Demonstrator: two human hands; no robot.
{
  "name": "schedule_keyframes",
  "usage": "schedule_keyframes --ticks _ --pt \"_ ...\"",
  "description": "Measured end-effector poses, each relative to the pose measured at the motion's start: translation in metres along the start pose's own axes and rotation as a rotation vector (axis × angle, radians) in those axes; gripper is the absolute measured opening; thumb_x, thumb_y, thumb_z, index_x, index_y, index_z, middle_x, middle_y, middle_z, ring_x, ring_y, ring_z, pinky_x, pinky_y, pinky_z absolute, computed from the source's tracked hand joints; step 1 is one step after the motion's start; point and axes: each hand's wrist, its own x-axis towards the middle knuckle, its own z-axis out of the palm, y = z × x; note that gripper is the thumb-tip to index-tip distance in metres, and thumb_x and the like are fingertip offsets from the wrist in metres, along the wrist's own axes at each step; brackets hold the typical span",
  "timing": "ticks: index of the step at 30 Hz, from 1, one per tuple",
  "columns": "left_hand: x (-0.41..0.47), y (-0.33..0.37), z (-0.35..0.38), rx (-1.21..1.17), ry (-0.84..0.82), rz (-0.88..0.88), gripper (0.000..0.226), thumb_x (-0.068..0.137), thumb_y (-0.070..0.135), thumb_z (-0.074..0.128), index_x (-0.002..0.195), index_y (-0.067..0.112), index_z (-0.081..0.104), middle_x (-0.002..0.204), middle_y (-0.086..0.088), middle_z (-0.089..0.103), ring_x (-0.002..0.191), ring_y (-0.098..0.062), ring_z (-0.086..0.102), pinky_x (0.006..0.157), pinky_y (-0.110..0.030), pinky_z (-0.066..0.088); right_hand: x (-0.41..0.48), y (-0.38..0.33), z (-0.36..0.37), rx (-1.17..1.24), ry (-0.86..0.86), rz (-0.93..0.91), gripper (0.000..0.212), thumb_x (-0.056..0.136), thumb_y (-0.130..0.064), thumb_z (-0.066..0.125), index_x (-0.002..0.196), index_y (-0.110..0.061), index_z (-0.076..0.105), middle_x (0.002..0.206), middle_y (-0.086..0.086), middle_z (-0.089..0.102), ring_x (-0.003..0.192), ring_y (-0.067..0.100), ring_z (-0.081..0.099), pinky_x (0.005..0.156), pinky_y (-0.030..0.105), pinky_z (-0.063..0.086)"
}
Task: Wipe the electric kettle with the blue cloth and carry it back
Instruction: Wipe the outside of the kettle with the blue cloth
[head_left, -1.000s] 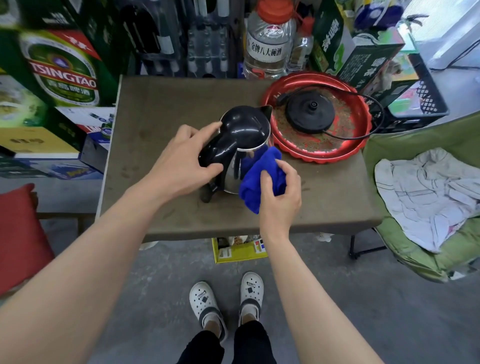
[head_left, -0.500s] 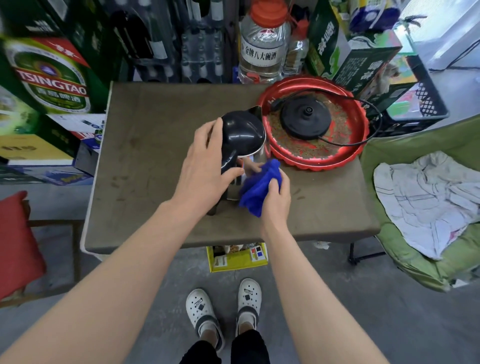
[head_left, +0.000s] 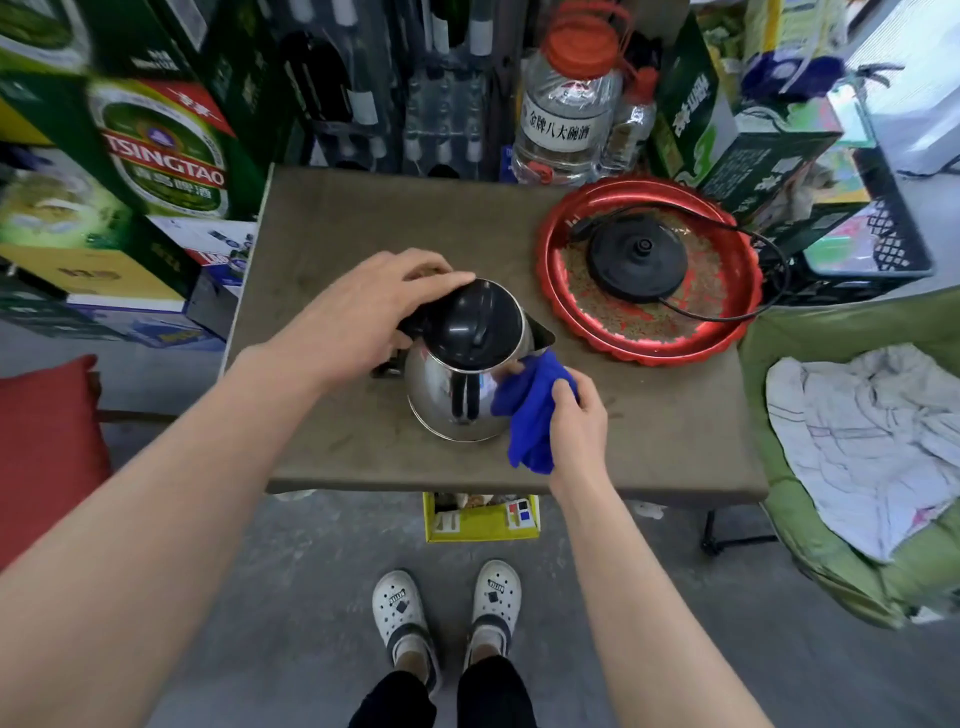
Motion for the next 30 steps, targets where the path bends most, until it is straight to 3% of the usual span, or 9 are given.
schedule_keyframes --ticks 3,7,10,13,16,18,24,27,30 --pt "-0.006 0.005 -0.004 0.096 0.006 0.036 0.096 0.066 -0.005 0.073 0.147 0.030 0.035 0.142 -0.002 0.046 0.122 -0.029 0.046 0.106 -0.044 0.038 -0.008 -0.023 0.012 0.044 -0.035 -0.229 0.027 0.097 -0.033 0.047 0.113 -0.042 0.067 0.118 -0.003 0.072 0.109 0.029 0.067 0.094 0.044 0.052" --pt "-0.023 0.041 0.015 0.119 0.010 -0.137 0.092 0.073 0.027 0.065 0.153 0.015 0.020 0.155 -0.008 0.030 0.146 -0.032 0.020 0.120 -0.048 0.012 0.002 -0.032 0.010 0.037 -0.142 -0.158 0.025 0.106 -0.021 0.046 0.122 -0.029 0.064 0.102 -0.003 0.070 0.081 0.008 0.065 0.064 0.015 0.051" --pt "-0.030 0.067 0.035 0.117 0.162 -0.239 0.103 0.072 0.054 0.070 0.151 0.011 0.022 0.155 -0.014 0.031 0.147 -0.034 0.019 0.121 -0.047 0.012 0.002 -0.016 -0.003 -0.024 -0.183 0.038 0.024 0.107 -0.018 0.046 0.117 -0.032 0.062 0.108 -0.001 0.070 0.103 0.022 0.069 0.078 0.028 0.055" --pt "-0.024 0.072 0.038 0.051 0.257 -0.295 0.099 0.068 0.045 0.080 0.147 0.011 0.033 0.149 -0.014 0.040 0.143 -0.035 0.028 0.119 -0.046 0.021 -0.005 -0.021 -0.011 -0.045 -0.168 -0.037 0.028 0.105 -0.013 0.048 0.108 -0.034 0.065 0.102 -0.010 0.073 0.101 0.015 0.069 0.081 0.029 0.055" --pt "-0.016 0.062 0.025 -0.004 0.185 -0.247 0.100 0.063 0.034 0.085 0.146 0.010 0.036 0.148 -0.014 0.040 0.142 -0.034 0.030 0.119 -0.041 0.021 -0.007 -0.049 -0.009 -0.011 -0.254 -0.256 0.030 0.104 -0.009 0.049 0.109 -0.033 0.067 0.089 -0.025 0.074 0.083 -0.006 0.067 0.076 0.015 0.053" --pt "-0.012 0.048 0.013 -0.028 0.101 -0.194 0.102 0.061 0.028 0.087 0.147 0.011 0.035 0.152 -0.012 0.037 0.145 -0.031 0.026 0.119 -0.038 0.018 -0.001 -0.059 0.000 -0.050 -0.315 -0.318 0.028 0.104 -0.012 0.051 0.115 -0.033 0.067 0.112 -0.020 0.072 0.108 0.003 0.067 0.093 0.024 0.055" --pt "-0.006 0.016 -0.009 0.023 -0.039 -0.122 0.098 0.068 0.022 0.084 0.150 0.022 0.031 0.160 -0.006 0.024 0.149 -0.036 0.008 0.118 -0.052 0.019 0.006 -0.005 0.019 -0.075 -0.208 0.039 0.039 0.101 -0.027 0.056 0.139 -0.035 0.057 0.135 -0.005 0.065 0.120 0.020 0.063 0.108 0.048 0.050" --pt "-0.020 0.029 0.001 -0.186 0.015 -0.297 0.092 0.078 0.012 0.071 0.153 0.027 0.020 0.164 -0.005 0.000 0.150 -0.032 0.001 0.120 -0.048 0.018 -0.017 0.001 0.022 -0.063 -0.157 -0.012 0.035 0.100 -0.025 0.058 0.134 -0.036 0.060 0.131 -0.013 0.065 0.120 0.012 0.062 0.108 0.043 0.050" --pt "-0.018 0.063 0.020 -0.309 0.167 -0.552 0.097 0.082 0.035 0.066 0.154 0.021 0.003 0.164 -0.004 -0.004 0.150 -0.027 0.010 0.118 -0.044 0.026 -0.023 -0.020 0.028 -0.014 -0.110 -0.248 0.032 0.100 -0.030 0.057 0.131 -0.035 0.063 0.131 -0.018 0.065 0.124 0.007 0.058 0.108 0.033 0.047"
